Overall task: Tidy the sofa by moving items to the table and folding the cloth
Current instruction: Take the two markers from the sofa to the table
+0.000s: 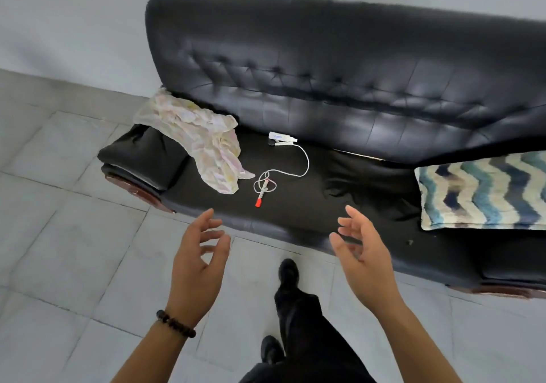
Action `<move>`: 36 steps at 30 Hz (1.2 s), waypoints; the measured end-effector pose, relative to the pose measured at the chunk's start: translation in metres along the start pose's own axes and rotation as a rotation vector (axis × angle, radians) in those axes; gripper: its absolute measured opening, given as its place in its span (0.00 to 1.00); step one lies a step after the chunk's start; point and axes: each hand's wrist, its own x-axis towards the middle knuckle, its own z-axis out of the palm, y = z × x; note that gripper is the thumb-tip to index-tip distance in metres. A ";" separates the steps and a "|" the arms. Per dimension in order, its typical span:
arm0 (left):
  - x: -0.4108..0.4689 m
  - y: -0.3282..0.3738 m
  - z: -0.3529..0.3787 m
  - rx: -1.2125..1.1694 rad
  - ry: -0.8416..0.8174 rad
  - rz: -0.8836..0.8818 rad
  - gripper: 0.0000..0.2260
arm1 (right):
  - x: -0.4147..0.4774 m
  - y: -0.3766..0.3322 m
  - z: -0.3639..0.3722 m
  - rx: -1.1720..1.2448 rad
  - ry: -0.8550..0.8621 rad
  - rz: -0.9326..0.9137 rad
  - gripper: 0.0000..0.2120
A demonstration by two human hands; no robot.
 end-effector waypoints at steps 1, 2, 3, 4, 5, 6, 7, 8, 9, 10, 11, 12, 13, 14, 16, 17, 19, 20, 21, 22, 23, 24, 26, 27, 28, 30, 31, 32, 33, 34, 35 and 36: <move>0.026 -0.003 0.008 0.007 -0.020 -0.004 0.19 | 0.022 0.003 0.007 0.007 0.016 0.022 0.25; 0.051 -0.009 0.016 0.016 -0.035 -0.011 0.19 | 0.044 0.007 0.015 0.011 0.025 0.045 0.25; 0.074 -0.014 0.024 0.026 -0.047 -0.023 0.19 | 0.066 0.011 0.023 0.017 0.025 0.072 0.25; 0.095 -0.019 0.032 0.034 -0.057 -0.045 0.19 | 0.087 0.015 0.030 0.023 0.018 0.102 0.25; 0.116 -0.022 0.039 0.040 -0.067 -0.071 0.19 | 0.109 0.016 0.038 0.025 0.011 0.131 0.25; 0.136 -0.024 0.044 0.042 -0.083 -0.094 0.19 | 0.129 0.017 0.045 0.023 0.008 0.160 0.24; 0.156 -0.024 0.049 0.040 -0.101 -0.112 0.19 | 0.149 0.016 0.052 0.021 0.004 0.189 0.24; 0.175 -0.025 0.053 0.037 -0.117 -0.120 0.19 | 0.169 0.014 0.059 0.022 -0.001 0.211 0.24; 0.196 -0.026 0.058 0.034 -0.130 -0.120 0.19 | 0.191 0.013 0.067 0.019 -0.010 0.223 0.24; 0.216 -0.030 0.063 0.033 -0.141 -0.119 0.19 | 0.213 0.012 0.075 0.006 -0.025 0.232 0.24; 0.235 -0.034 0.068 0.033 -0.150 -0.126 0.19 | 0.235 0.011 0.083 -0.015 -0.048 0.240 0.23; 0.254 -0.042 0.073 0.030 -0.158 -0.141 0.19 | 0.256 0.011 0.093 -0.042 -0.075 0.247 0.24; 0.272 -0.052 0.079 0.026 -0.167 -0.164 0.19 | 0.277 0.013 0.102 -0.068 -0.102 0.250 0.24; 0.288 -0.065 0.087 0.020 -0.177 -0.201 0.19 | 0.297 0.018 0.111 -0.094 -0.125 0.253 0.24; 0.317 -0.100 0.106 0.006 -0.195 -0.290 0.18 | 0.335 0.035 0.133 -0.147 -0.161 0.257 0.23; 0.329 -0.121 0.119 0.006 -0.205 -0.327 0.18 | 0.354 0.049 0.146 -0.180 -0.175 0.255 0.23; 0.351 -0.170 0.151 0.003 -0.227 -0.408 0.17 | 0.392 0.089 0.174 -0.257 -0.208 0.245 0.23; 0.359 -0.196 0.169 -0.002 -0.235 -0.457 0.16 | 0.411 0.112 0.189 -0.303 -0.237 0.230 0.23; 0.367 -0.223 0.189 -0.010 -0.244 -0.499 0.16 | 0.430 0.136 0.205 -0.357 -0.268 0.208 0.24; 0.372 -0.249 0.209 -0.011 -0.255 -0.536 0.15 | 0.450 0.160 0.221 -0.413 -0.298 0.181 0.24; 0.377 -0.273 0.228 -0.003 -0.273 -0.565 0.15 | 0.469 0.183 0.235 -0.462 -0.317 0.156 0.24; 0.381 -0.295 0.246 0.006 -0.296 -0.585 0.15 | 0.488 0.203 0.249 -0.504 -0.321 0.135 0.24; 0.388 -0.332 0.279 0.038 -0.340 -0.601 0.17 | 0.527 0.236 0.274 -0.572 -0.303 0.095 0.22; 0.392 -0.348 0.293 0.087 -0.374 -0.586 0.17 | 0.545 0.249 0.285 -0.605 -0.284 0.068 0.21; 0.395 -0.362 0.306 0.151 -0.428 -0.558 0.19 | 0.563 0.261 0.296 -0.639 -0.262 0.038 0.21; 0.402 -0.382 0.328 0.296 -0.571 -0.478 0.24 | 0.597 0.280 0.315 -0.703 -0.218 -0.013 0.21; 0.405 -0.390 0.337 0.366 -0.626 -0.427 0.26 | 0.613 0.289 0.324 -0.740 -0.201 -0.035 0.22; 0.409 -0.396 0.343 0.425 -0.650 -0.373 0.26 | 0.628 0.296 0.331 -0.788 -0.191 -0.052 0.23; 0.412 -0.402 0.348 0.464 -0.641 -0.323 0.25 | 0.641 0.303 0.338 -0.849 -0.191 -0.058 0.25; 0.415 -0.407 0.351 0.483 -0.613 -0.282 0.22 | 0.651 0.310 0.343 -0.914 -0.200 -0.055 0.27; 0.415 -0.410 0.352 0.493 -0.581 -0.249 0.18 | 0.658 0.316 0.347 -0.978 -0.213 -0.046 0.28; 0.415 -0.413 0.352 0.507 -0.558 -0.221 0.15 | 0.662 0.321 0.349 -1.036 -0.224 -0.041 0.29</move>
